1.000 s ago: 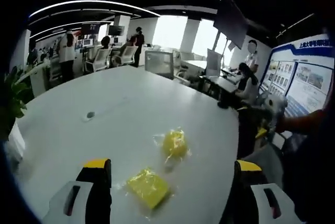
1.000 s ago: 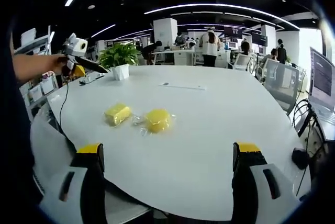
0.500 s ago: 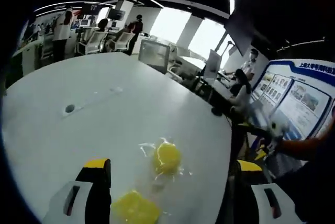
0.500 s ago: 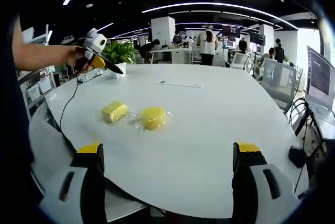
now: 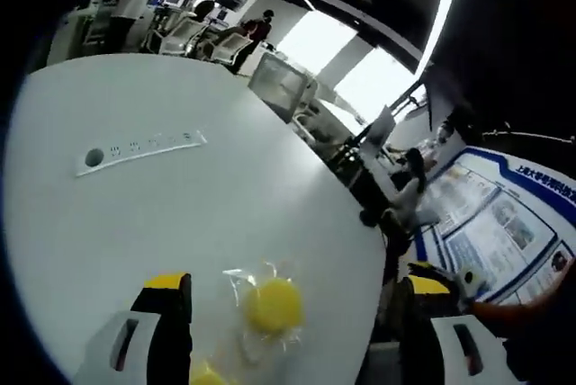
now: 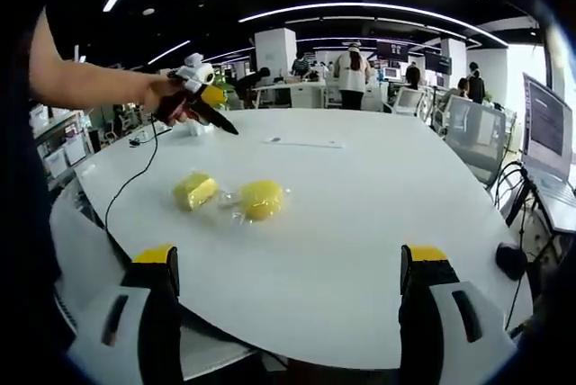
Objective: Compare the silicone blocks by pressing each to a similar depth, holding the contact briefly, and releasing to observe deformation and rebound differences across the visible hardness samples.
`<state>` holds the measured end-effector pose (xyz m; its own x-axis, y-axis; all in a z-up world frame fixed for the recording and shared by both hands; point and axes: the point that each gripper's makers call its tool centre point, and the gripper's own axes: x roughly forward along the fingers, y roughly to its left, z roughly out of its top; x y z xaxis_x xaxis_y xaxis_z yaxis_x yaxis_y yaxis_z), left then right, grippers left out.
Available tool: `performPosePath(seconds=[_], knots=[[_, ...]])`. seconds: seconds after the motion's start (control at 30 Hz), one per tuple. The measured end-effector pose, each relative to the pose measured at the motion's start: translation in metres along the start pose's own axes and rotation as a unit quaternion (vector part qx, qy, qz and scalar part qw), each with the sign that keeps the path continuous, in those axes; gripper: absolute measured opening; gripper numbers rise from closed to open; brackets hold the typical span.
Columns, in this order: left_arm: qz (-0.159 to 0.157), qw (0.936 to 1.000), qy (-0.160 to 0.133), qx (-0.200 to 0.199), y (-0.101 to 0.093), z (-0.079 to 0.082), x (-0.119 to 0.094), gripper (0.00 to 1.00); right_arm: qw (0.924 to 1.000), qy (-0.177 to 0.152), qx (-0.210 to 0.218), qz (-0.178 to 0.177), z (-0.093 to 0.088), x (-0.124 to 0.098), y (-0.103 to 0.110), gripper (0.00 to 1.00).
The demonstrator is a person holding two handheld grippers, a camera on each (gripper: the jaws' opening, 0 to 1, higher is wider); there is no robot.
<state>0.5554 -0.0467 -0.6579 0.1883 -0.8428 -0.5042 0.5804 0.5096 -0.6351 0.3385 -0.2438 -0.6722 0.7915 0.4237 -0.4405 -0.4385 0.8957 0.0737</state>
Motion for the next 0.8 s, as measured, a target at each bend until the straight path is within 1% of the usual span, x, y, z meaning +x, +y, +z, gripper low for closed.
performPosePath(seconds=[0.13, 0.2, 0.23, 0.3, 0.37, 0.43, 0.5, 0.53, 0.57, 0.63, 0.7, 0.8], knots=[[-0.005, 0.9992, 0.016, -0.037, 0.012, -0.001, 0.02, 0.99, 1.0, 0.001, 0.003, -0.003, -0.002, -0.003, -0.002, 0.97], [-0.009, 0.9979, 0.023, -0.06, 0.016, -0.006, 0.028, 0.99, 1.0, 0.001, 0.006, -0.003, -0.004, -0.004, -0.002, 0.97], [-0.009, 0.9965, 0.025, -0.079, 0.019, -0.009, 0.033, 0.99, 1.0, 0.001, 0.006, -0.003, -0.004, -0.005, -0.002, 0.97], [-0.012, 0.9948, 0.029, -0.097, 0.023, -0.015, 0.039, 0.99, 1.0, 0.0, 0.007, -0.003, -0.005, -0.005, -0.002, 0.97], [-0.008, 0.9944, 0.03, -0.101, 0.03, -0.018, 0.046, 0.98, 0.9999, -0.002, 0.014, -0.003, -0.006, -0.005, -0.001, 0.96], [-0.003, 0.9942, 0.035, -0.102, 0.033, -0.024, 0.053, 0.97, 0.9999, 0.004, 0.014, -0.001, -0.01, -0.004, 0.001, 0.97], [-0.006, 0.9927, 0.037, -0.114, 0.036, -0.029, 0.057, 0.96, 0.9999, 0.01, 0.011, 0.004, -0.012, -0.005, 0.003, 0.96], [-0.008, 0.9904, 0.045, -0.131, 0.037, -0.035, 0.06, 0.94, 0.9999, 0.011, 0.009, 0.004, -0.012, -0.005, 0.004, 0.97], [-0.009, 0.9893, 0.053, -0.135, 0.038, -0.041, 0.062, 0.93, 0.9999, 0.012, 0.005, 0.003, -0.012, -0.005, 0.003, 0.96], [-0.008, 0.9885, 0.067, -0.135, 0.041, -0.049, 0.066, 0.92, 0.9999, 0.013, 0.006, 0.002, -0.012, -0.006, 0.002, 0.96], [-0.006, 0.9884, 0.07, -0.135, 0.045, -0.049, 0.068, 0.92, 0.9999, 0.012, 0.007, 0.001, -0.011, -0.007, 0.001, 0.96], [-0.005, 0.9873, 0.069, -0.143, 0.05, -0.048, 0.071, 0.88, 0.9999, 0.015, 0.005, 0.0, -0.011, -0.008, 0.0, 0.96]])
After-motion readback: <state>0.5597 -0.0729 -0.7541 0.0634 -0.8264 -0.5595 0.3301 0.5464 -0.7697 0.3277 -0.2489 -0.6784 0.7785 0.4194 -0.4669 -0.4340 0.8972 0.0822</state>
